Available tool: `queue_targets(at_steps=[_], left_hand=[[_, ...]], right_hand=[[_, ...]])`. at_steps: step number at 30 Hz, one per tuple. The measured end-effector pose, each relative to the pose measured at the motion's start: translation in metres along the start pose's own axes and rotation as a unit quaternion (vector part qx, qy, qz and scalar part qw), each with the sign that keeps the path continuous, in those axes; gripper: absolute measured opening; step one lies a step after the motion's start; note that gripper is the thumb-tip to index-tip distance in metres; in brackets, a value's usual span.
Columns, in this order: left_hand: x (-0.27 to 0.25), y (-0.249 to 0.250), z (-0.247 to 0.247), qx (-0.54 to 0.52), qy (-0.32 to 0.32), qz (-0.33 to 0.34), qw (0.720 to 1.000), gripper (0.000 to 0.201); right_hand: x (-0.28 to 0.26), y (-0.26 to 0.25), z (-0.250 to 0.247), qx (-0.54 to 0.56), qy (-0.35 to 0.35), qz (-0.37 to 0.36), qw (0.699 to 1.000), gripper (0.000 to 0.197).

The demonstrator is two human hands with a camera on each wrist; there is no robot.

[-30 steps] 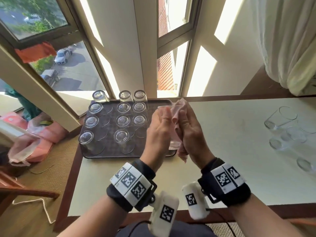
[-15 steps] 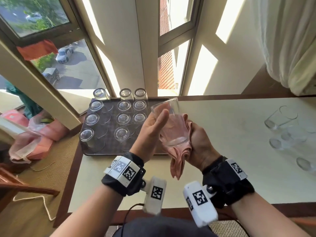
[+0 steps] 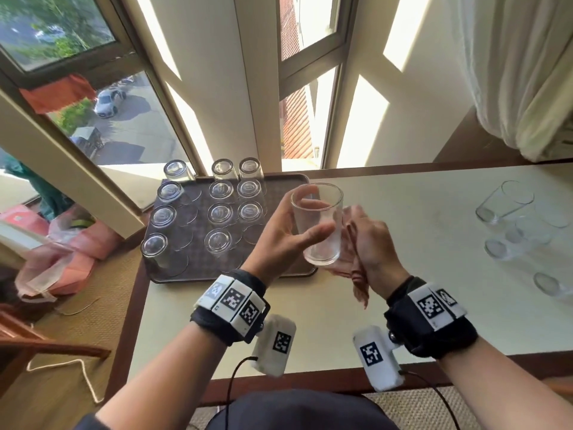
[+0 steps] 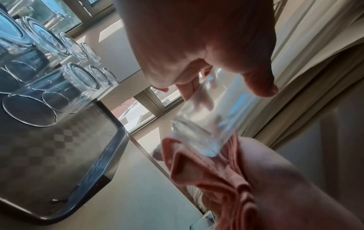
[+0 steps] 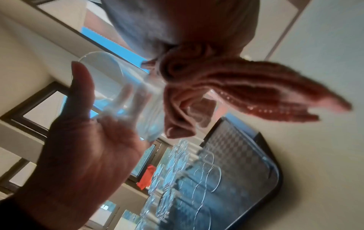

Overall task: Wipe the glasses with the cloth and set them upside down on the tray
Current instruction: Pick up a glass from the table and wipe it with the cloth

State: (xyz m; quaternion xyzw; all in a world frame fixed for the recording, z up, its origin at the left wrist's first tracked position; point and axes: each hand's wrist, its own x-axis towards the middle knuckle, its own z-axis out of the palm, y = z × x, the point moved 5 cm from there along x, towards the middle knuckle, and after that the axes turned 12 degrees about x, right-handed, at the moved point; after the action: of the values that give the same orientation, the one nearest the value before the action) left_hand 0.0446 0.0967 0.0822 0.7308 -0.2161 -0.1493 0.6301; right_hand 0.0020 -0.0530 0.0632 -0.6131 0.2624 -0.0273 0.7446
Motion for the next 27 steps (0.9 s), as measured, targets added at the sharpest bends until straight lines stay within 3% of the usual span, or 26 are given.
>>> queue_targets(at_steps=[4,8,11,14,18,20,24,27], left_hand=[[-0.003,-0.002,-0.013,0.050,-0.011,-0.012,0.999,0.074],[-0.008,-0.004,-0.023,0.101,-0.059,-0.029,0.993,0.075],[-0.008,-0.002,-0.024,0.124,-0.106,-0.038,0.986,0.063],[-0.010,0.005,-0.024,0.187,-0.141,-0.003,0.972,0.065],[-0.011,0.003,-0.027,0.227,-0.158,0.014,0.961,0.070],[-0.012,-0.001,-0.027,0.215,-0.157,0.006,0.964,0.066],[-0.010,-0.002,-0.029,0.150,-0.144,-0.014,0.978,0.065],[-0.007,0.002,-0.032,0.127,-0.142,-0.015,0.982,0.066]], right_hand=[[-0.009,-0.023,-0.015,0.163,-0.053,-0.026,0.985,0.029],[-0.025,-0.046,-0.013,0.025,-0.205,-0.124,0.971,0.036],[-0.041,-0.049,0.004,-0.088,-0.328,-0.201,0.919,0.050],[-0.045,-0.047,0.016,-0.158,-0.383,-0.191,0.890,0.053],[-0.041,-0.040,0.023,-0.333,-0.439,-0.145,0.822,0.057],[-0.040,-0.049,0.024,-0.314,-0.425,-0.176,0.831,0.053],[-0.035,-0.067,0.007,-0.101,-0.279,-0.225,0.928,0.034],[-0.043,-0.059,0.002,-0.106,-0.167,-0.339,0.920,0.022]])
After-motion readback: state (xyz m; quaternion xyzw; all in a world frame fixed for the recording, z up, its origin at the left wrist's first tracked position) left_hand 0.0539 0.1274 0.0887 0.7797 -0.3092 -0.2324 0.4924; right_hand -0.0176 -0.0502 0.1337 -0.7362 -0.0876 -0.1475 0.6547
